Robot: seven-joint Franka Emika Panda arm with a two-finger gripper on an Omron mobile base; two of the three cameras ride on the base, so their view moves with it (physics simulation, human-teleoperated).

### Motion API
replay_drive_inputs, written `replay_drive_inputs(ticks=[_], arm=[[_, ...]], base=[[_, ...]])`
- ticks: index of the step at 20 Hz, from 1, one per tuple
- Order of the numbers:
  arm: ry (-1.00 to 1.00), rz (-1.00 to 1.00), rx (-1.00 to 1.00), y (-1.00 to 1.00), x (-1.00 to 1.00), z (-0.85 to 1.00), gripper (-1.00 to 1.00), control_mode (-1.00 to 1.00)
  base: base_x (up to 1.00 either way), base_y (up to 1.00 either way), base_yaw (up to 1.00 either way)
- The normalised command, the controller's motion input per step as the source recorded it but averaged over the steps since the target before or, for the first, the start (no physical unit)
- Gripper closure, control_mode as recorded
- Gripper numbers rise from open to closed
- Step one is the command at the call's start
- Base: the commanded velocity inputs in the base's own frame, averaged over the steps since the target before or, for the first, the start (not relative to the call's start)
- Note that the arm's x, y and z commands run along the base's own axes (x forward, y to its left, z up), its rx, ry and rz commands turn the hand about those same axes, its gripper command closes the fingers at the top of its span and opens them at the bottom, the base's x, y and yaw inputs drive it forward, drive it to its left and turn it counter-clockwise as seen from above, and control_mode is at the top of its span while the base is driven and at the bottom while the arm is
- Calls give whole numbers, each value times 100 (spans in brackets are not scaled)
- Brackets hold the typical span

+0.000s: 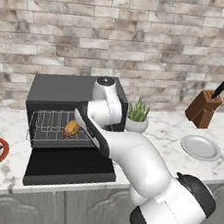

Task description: Open the toaster oven door. Place the baguette on the bottom rack in the toaster oven and place the chicken drumstick on the top rack.

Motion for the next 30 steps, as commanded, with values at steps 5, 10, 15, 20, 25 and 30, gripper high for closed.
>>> replay_drive_inputs(ticks=[5,10,15,20,25,30], arm=[[6,3,0,34,-34,16,-100,-100],[8,30,0,37,-27,10,-100,-100],[8,44,0,33,-19,6,-100,-100],[2,57,0,20,-19,0,-100,-100],[0,53,-1,5,-21,-5,-100,-100],[0,36,-6,0,-29,-13,-100,-100]], base=[[0,0,0],[0,0,0],[0,0,0],[0,0,0],[0,0,0],[0,0,0]])
